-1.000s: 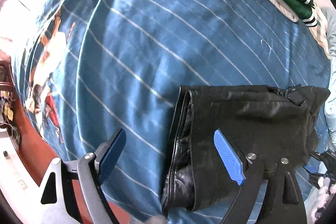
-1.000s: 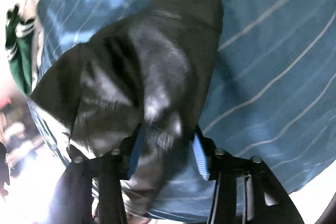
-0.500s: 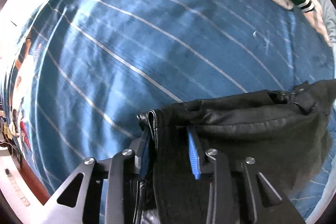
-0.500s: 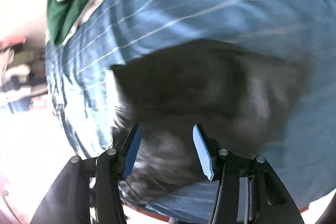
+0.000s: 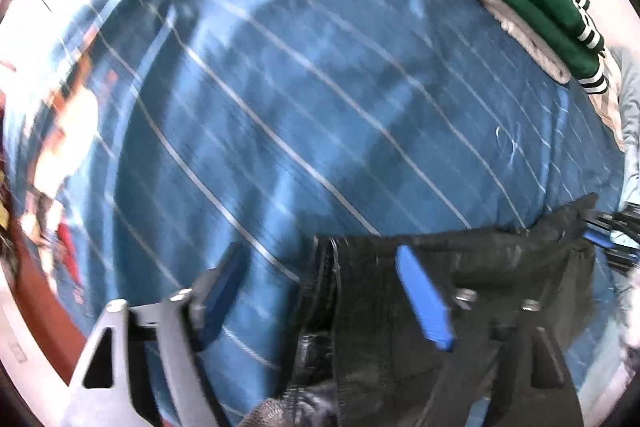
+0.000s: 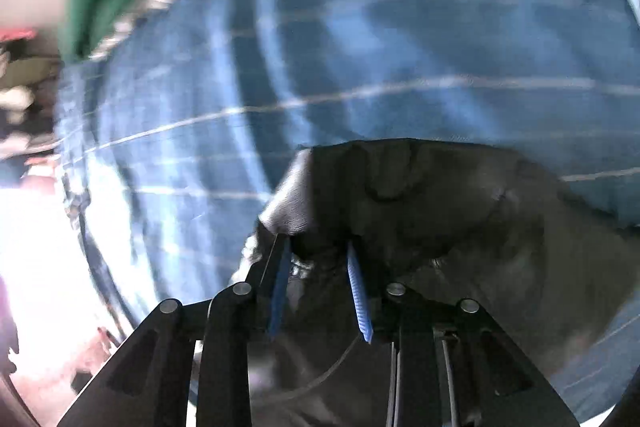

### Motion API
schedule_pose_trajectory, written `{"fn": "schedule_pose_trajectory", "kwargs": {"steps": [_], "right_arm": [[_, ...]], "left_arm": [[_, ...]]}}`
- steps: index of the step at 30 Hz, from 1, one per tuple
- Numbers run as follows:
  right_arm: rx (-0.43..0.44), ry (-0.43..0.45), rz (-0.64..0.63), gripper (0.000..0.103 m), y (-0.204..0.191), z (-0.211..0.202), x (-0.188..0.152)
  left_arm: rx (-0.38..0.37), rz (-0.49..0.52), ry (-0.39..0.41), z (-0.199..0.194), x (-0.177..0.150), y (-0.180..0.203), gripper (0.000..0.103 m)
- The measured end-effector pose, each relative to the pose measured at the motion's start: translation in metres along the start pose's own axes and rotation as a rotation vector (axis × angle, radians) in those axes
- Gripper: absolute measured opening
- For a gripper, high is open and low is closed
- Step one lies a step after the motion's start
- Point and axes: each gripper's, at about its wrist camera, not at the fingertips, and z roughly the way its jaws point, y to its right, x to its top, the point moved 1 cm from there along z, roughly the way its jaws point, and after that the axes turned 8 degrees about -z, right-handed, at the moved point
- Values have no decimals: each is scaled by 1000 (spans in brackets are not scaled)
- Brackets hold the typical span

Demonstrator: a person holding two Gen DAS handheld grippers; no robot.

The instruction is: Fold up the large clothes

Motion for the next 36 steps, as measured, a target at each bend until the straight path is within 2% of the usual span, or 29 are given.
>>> {"fn": "schedule_pose_trajectory", "kwargs": {"steps": [1, 3, 5, 8, 10, 12, 14, 15, 16, 19, 22, 24, 25, 26, 27, 29, 30, 32, 36], "right_arm": [[16, 0, -30, 31, -9, -7, -10], [25, -56, -111, 31, -27, 0, -26], [7, -123, -158, 31, -41, 32, -39], [-67, -151, -165, 31, -39, 93, -38], [-54, -139, -125, 31, -41, 98, -33], [-46, -165, -126, 32, -44, 90, -31], [46, -147, -94, 32, -35, 71, -34], [112, -123, -62, 32, -24, 55, -38], [137, -101, -31, 32, -12, 40, -43], [111, -4, 72, 38, 39, -10, -64], [59, 44, 217, 38, 98, -47, -95], [72, 63, 296, 39, 133, -62, -113], [91, 78, 336, 40, 151, -68, -122], [122, 106, 367, 47, 166, -71, -130], [139, 126, 379, 55, 175, -69, -135], [189, 159, 388, 61, 199, -60, -140], [213, 165, 392, 61, 205, -50, -138], [318, 179, 418, 61, 222, -28, -135], [448, 180, 505, 61, 233, 23, -121]], "left_arm": [[14, 1, 14, -5, -1, -2, 81], [61, -7, 25, -7, -1, -3, 81], [83, -12, 22, 1, -1, 5, 81], [135, 37, 30, 7, -5, 24, 81], [145, 93, 34, 9, -11, 43, 81], [120, 129, 39, 6, -14, 61, 81], [59, 166, 31, 5, -17, 85, 81], [18, 180, 17, 8, -18, 100, 81], [-13, 196, 1, 16, -19, 115, 81], [-6, 207, -28, 47, -21, 145, 81], [49, 149, -116, 99, -11, 142, 84], [26, 126, -126, 112, -1, 136, 87], [29, 147, -126, 112, 3, 138, 88], [32, 167, -130, 110, 4, 139, 88], [32, 182, -132, 106, 3, 140, 88], [31, 202, -126, 93, 2, 140, 88], [28, 211, -121, 83, 0, 140, 88], [2, 230, -110, 65, -7, 144, 88], [-90, 264, -129, 43, -30, 160, 88]]}}
